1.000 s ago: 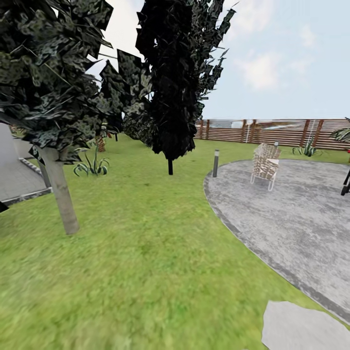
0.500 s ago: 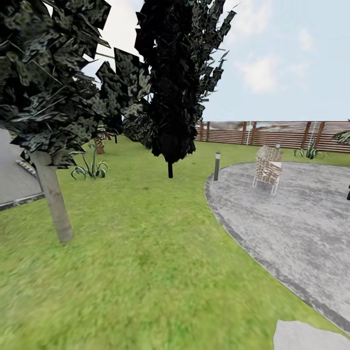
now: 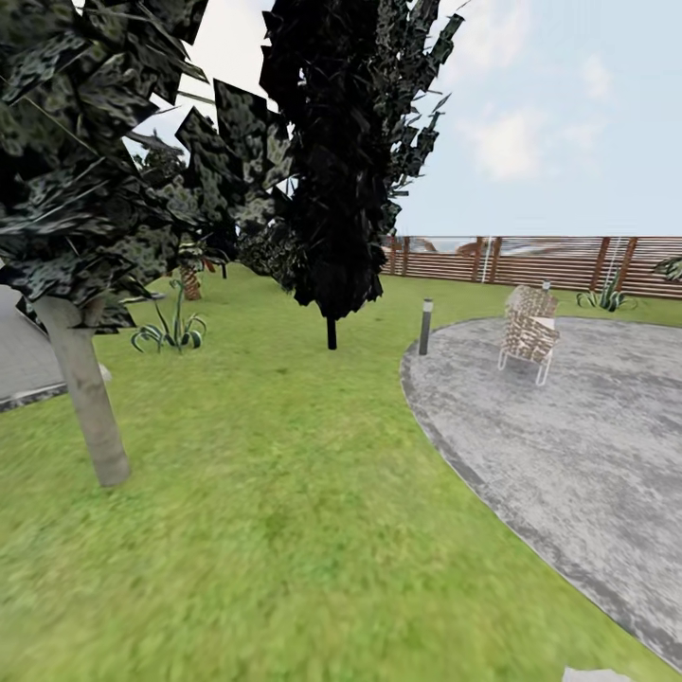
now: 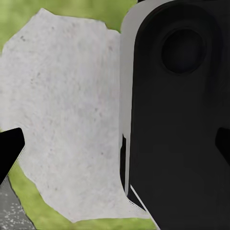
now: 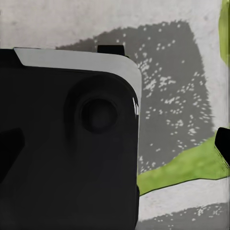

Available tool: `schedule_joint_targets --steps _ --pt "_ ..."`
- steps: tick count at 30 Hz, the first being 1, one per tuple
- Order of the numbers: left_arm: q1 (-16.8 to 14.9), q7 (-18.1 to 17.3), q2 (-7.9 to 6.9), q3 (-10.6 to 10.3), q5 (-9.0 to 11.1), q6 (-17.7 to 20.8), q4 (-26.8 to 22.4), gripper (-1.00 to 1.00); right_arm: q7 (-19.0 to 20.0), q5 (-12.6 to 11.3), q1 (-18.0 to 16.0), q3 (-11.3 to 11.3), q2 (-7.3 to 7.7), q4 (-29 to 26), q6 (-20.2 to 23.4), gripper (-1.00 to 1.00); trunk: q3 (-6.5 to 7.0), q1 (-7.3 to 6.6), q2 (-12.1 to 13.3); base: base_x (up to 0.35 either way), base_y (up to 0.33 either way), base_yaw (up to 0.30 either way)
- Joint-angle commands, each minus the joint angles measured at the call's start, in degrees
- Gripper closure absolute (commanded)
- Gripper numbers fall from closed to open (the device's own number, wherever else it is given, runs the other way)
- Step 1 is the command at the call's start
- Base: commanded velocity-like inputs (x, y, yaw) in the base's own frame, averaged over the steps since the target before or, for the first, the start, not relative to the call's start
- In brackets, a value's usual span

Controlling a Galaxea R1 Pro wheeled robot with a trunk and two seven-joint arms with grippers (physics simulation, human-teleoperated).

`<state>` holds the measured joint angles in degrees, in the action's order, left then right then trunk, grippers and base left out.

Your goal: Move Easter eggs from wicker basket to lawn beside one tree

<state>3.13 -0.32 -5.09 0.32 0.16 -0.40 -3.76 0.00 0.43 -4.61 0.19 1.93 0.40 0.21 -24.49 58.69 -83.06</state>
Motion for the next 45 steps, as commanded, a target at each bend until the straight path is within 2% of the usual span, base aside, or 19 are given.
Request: schedule_joint_targets --steps 1,45 --pt "0.0 0.0 0.00 0.0 0.0 0.0 -0.1 -1.00 0.0 0.0 0.0 0.0 0.00 0.0 0.0 -1.00 -0.04 0.04 0.0 0.335 0.000 0.000" --pt "0.0 0.0 0.00 0.0 0.1 0.0 -0.1 -1.00 0.0 0.0 0.0 0.0 0.00 0.0 0.0 -1.00 -0.04 0.04 0.0 0.335 0.000 0.000"
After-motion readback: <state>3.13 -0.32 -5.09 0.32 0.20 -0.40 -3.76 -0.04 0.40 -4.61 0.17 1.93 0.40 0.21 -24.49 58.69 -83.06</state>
